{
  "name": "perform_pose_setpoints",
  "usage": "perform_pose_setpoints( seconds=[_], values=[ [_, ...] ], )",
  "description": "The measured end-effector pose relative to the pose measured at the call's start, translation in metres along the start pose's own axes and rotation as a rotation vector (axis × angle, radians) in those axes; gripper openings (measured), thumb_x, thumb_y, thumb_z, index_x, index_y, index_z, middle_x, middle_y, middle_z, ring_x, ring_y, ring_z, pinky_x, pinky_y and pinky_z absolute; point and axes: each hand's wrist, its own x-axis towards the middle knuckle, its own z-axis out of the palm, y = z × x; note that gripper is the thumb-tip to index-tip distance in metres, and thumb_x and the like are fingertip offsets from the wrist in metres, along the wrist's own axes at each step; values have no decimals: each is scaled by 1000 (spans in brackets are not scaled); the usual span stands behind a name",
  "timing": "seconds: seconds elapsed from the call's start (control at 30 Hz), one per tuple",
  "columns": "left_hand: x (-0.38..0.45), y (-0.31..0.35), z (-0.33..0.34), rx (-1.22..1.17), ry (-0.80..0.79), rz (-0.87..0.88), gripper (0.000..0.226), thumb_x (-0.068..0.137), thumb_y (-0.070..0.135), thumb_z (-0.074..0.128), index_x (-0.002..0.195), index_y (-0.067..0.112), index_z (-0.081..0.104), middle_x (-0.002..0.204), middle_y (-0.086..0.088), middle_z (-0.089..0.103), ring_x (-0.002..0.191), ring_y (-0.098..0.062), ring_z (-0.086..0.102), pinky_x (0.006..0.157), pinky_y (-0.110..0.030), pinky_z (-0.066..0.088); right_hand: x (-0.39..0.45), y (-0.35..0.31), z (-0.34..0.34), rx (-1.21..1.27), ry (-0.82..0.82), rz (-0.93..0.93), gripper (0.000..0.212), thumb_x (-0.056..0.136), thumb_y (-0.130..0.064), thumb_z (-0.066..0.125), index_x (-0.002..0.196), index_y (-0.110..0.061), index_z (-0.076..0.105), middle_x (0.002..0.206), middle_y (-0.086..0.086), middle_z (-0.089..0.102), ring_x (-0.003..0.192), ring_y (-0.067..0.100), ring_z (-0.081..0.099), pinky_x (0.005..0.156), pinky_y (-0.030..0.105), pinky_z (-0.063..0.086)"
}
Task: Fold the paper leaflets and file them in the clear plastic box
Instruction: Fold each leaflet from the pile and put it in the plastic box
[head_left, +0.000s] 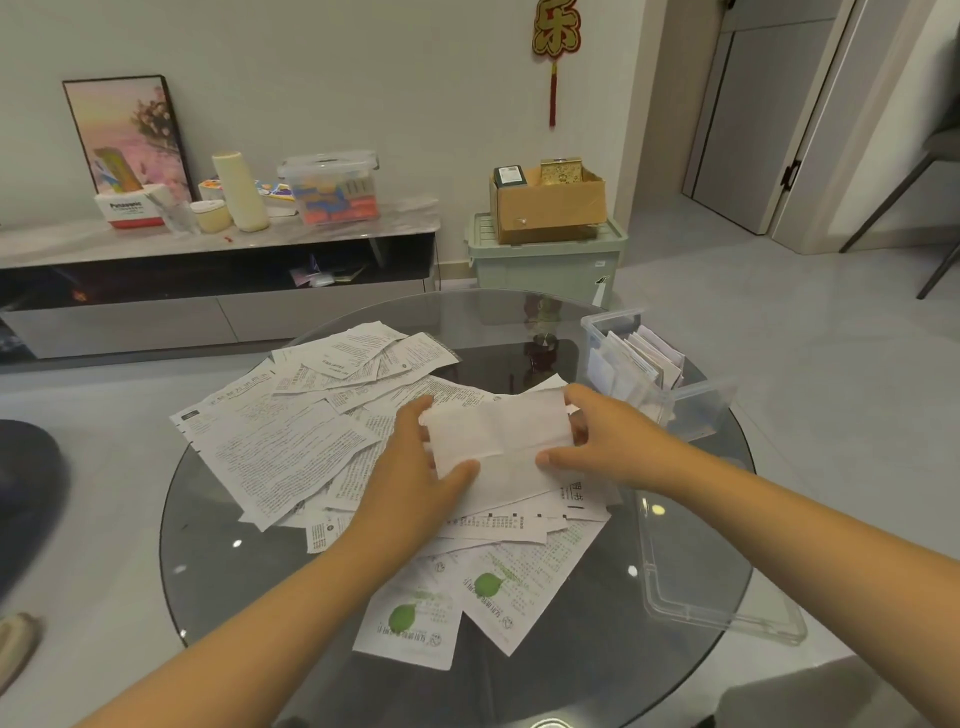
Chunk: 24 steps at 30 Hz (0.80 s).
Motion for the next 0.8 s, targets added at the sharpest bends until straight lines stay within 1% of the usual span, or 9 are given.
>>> perform_pose_setpoints(
  seconds=[0.07, 0.1, 0.17, 0.23, 0.3, 0.43, 0.57, 0.7, 0.8],
  values=[
    [-1, -2, 1, 164, -7, 97, 92, 82, 23, 71, 147, 36, 7, 142, 2, 27, 120, -13, 43, 96, -27, 44, 3, 2, 7, -38, 48, 32, 68, 78, -31, 72, 132, -25, 32, 103, -1, 57, 91, 15, 56, 79, 29, 49],
    [-1, -4, 1, 274, -21, 140, 95, 82, 26, 71, 148, 38, 3, 148, 4, 15, 132, -15, 30, 104, -30, 37, 3, 3, 10, -57, 63, 37, 81, 76, -30, 74, 140, -27, 24, 112, 0, 54, 97, 16, 56, 83, 30, 48],
    [0, -8, 1, 525, -67, 222, 82, 84, 39, 66, 147, 40, 13, 153, 8, -1, 142, -16, 7, 114, -37, 17, 3, 4, 13, -173, 88, 4, 89, 76, -33, 75, 144, -36, 18, 130, -1, 41, 114, 17, 49, 87, 29, 43],
    [1, -11, 1, 687, -169, 297, 63, 87, 52, 55, 143, 38, 29, 156, 6, 3, 143, -13, 2, 116, -39, 0, 2, 3, 14, -375, 93, -113, 66, 81, -39, 68, 139, -40, 34, 134, -6, 33, 123, 14, 36, 93, 27, 34],
    [1, -14, 3, 711, -280, 308, 61, 89, 57, 48, 143, 34, 33, 156, 7, 16, 143, -9, 9, 116, -37, -5, 1, 0, 16, -510, 30, -243, 43, 87, -46, 57, 129, -37, 51, 134, -9, 38, 123, 14, 29, 102, 30, 24],
    [2, -8, 3, 734, -320, 342, 58, 91, 53, 47, 143, 29, 36, 151, 7, 31, 139, -8, 25, 112, -25, 14, -1, -3, 26, -572, -76, -297, 51, 87, -55, 52, 131, -31, 52, 128, -9, 52, 117, 15, 37, 98, 30, 29],
    [3, -2, -1, 663, -316, 319, 53, 88, 52, 55, 135, 29, 46, 142, 13, 44, 128, -6, 40, 103, -21, 30, -2, -5, 28, -526, -7, -250, 41, 86, -55, 53, 121, -34, 60, 116, -6, 62, 109, 15, 49, 87, 33, 43],
    [3, 0, -3, 617, -306, 280, 48, 85, 53, 58, 128, 33, 51, 135, 16, 50, 120, -4, 47, 100, -24, 39, -7, -7, 29, -564, 77, -337, 30, 93, -44, 45, 114, -33, 64, 105, -6, 67, 100, 16, 57, 80, 29, 45],
    [2, 5, -2, 595, -286, 269, 46, 85, 58, 54, 123, 33, 56, 126, 16, 57, 113, -4, 53, 95, -27, 44, -7, -5, 25, -532, 142, -379, 26, 93, -36, 48, 109, -30, 68, 98, -8, 60, 99, 15, 50, 74, 28, 40]
  ],
)
